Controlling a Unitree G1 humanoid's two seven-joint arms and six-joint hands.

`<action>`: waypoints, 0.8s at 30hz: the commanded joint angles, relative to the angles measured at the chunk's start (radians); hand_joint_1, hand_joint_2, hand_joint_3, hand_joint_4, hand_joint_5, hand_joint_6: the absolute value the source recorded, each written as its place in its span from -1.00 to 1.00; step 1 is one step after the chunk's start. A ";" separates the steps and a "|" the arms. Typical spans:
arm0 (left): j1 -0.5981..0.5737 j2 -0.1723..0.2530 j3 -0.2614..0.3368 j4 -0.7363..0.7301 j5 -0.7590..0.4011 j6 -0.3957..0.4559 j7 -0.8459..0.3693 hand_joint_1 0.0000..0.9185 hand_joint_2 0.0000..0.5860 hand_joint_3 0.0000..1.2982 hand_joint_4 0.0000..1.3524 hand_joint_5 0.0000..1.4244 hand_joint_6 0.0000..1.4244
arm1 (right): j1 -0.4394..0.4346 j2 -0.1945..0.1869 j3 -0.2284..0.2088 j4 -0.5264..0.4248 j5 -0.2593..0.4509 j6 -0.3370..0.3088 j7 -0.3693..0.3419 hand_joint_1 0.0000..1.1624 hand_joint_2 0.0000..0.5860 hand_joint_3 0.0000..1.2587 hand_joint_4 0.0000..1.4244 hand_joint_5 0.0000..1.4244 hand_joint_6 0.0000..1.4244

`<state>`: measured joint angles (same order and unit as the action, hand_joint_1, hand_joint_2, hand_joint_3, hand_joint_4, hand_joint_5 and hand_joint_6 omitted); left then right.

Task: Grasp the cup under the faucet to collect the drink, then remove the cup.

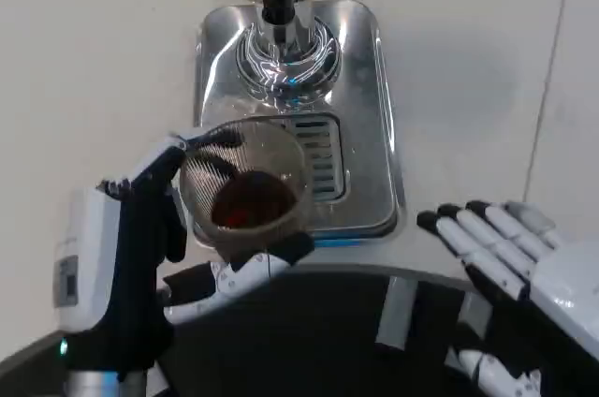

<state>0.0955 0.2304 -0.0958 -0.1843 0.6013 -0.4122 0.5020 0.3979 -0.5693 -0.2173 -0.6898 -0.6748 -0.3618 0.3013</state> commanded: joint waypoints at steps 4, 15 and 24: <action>0.068 -0.025 -0.011 -0.070 0.024 -0.057 -0.005 0.48 -0.81 0.86 0.82 0.89 1.00 | 0.071 0.015 -0.048 -0.057 0.012 -0.084 -0.033 -1.00 0.98 -1.00 -1.00 -1.00 -1.00; 0.136 -0.027 -0.014 -0.128 0.005 -0.106 -0.076 0.48 -0.79 0.87 0.80 0.89 1.00 | 0.235 0.072 -0.187 -0.092 0.100 -0.290 -0.108 -1.00 1.00 -1.00 -1.00 -1.00 -1.00; 0.163 -0.033 0.007 -0.154 -0.013 -0.137 -0.107 0.49 -0.78 0.86 0.80 0.89 1.00 | 0.265 0.152 -0.160 -0.122 0.060 -0.329 -0.093 -1.00 1.00 -1.00 -1.00 -1.00 -1.00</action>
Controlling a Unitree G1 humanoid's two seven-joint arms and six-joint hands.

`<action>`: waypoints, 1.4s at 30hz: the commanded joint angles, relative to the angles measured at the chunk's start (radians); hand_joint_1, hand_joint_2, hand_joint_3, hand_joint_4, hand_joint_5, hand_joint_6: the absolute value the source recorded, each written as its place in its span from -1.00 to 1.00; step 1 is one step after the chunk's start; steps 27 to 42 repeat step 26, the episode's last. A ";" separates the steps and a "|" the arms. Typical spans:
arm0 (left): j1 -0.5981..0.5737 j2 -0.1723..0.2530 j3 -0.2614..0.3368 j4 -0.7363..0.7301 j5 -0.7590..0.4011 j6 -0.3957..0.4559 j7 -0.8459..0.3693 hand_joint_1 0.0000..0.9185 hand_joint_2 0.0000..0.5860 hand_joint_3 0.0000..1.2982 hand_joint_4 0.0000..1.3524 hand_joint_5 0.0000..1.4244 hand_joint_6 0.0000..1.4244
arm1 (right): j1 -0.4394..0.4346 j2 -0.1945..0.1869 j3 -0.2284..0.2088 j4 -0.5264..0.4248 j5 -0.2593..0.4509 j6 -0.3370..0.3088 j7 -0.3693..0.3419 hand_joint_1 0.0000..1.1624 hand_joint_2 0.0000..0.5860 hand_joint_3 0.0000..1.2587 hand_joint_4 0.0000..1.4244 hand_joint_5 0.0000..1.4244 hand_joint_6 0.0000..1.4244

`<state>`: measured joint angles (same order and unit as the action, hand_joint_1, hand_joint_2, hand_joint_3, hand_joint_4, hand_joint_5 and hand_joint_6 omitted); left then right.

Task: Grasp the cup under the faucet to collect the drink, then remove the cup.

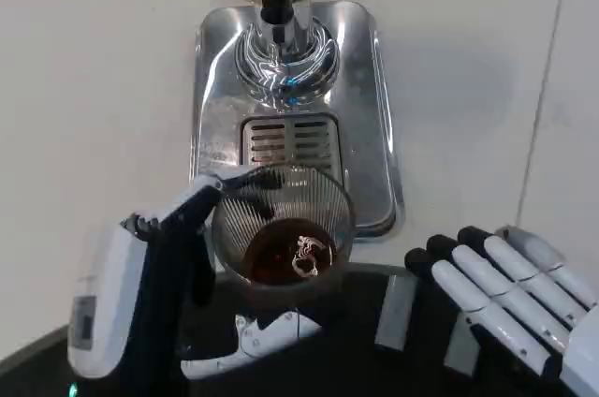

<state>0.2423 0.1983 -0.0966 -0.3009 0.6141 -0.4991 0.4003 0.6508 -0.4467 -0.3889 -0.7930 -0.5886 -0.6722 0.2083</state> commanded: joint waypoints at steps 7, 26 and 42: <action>0.031 0.006 0.019 -0.041 -0.039 -0.075 -0.029 0.49 -0.78 0.86 0.85 0.89 1.00 | -0.033 0.073 0.078 -0.035 -0.069 0.020 0.022 -1.00 1.00 -1.00 -1.00 -1.00 -1.00; 0.010 -0.009 0.035 -0.023 -0.046 -0.082 -0.069 0.50 -0.77 0.86 0.86 0.91 1.00 | -0.089 0.091 0.141 -0.029 -0.109 0.107 0.032 -1.00 1.00 -1.00 -1.00 -1.00 -1.00; 0.010 -0.009 0.035 -0.023 -0.046 -0.082 -0.069 0.50 -0.77 0.86 0.86 0.91 1.00 | -0.089 0.091 0.141 -0.029 -0.109 0.107 0.032 -1.00 1.00 -1.00 -1.00 -1.00 -1.00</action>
